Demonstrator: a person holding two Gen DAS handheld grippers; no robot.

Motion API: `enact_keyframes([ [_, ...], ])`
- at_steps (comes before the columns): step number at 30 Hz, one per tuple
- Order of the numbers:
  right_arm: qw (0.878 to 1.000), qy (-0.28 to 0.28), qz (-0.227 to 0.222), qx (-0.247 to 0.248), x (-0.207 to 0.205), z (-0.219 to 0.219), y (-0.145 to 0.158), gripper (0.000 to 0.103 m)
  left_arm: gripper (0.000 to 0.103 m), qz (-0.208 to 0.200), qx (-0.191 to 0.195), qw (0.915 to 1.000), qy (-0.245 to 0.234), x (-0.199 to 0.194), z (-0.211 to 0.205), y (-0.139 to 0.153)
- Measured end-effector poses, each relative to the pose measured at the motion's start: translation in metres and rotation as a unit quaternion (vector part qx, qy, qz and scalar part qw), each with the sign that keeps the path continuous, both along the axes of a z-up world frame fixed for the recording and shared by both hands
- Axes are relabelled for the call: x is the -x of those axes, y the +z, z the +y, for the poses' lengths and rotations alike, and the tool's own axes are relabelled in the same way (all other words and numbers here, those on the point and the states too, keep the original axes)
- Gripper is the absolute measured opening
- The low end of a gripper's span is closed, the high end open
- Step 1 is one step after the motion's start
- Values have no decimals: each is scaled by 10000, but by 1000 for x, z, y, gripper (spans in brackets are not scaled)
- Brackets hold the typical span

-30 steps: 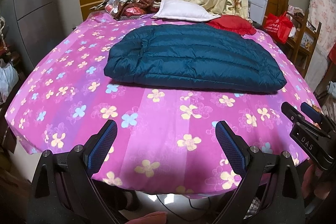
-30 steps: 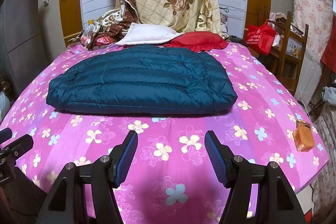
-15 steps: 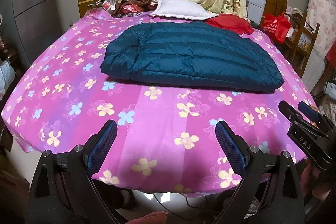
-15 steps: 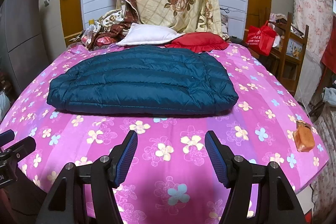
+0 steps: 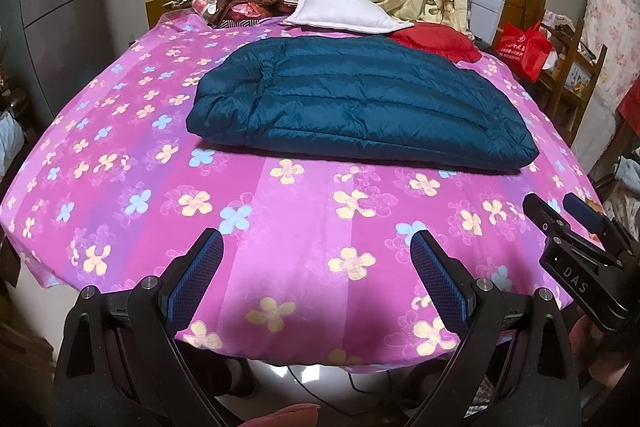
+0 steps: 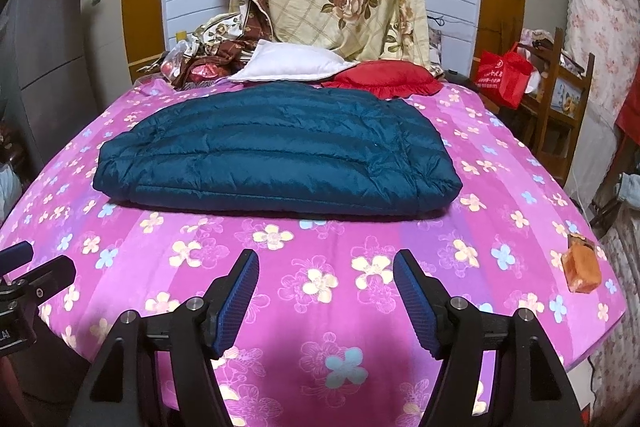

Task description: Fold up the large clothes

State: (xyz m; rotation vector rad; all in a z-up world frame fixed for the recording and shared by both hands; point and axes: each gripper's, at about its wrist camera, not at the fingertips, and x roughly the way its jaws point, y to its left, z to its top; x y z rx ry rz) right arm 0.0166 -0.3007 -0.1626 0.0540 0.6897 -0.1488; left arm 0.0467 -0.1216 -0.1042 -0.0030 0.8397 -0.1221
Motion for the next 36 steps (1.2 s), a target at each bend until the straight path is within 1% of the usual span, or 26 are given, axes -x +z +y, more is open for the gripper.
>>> enact_keyframes([
  [14,10000,0,-2,8,0,-3,-2,67,95,76,70,9999,-65,0,-3,-4],
  [36,10000,-51,8,-31,-3,-4,-3,68,95,98,55,9999,-43,-2,-1,-5],
])
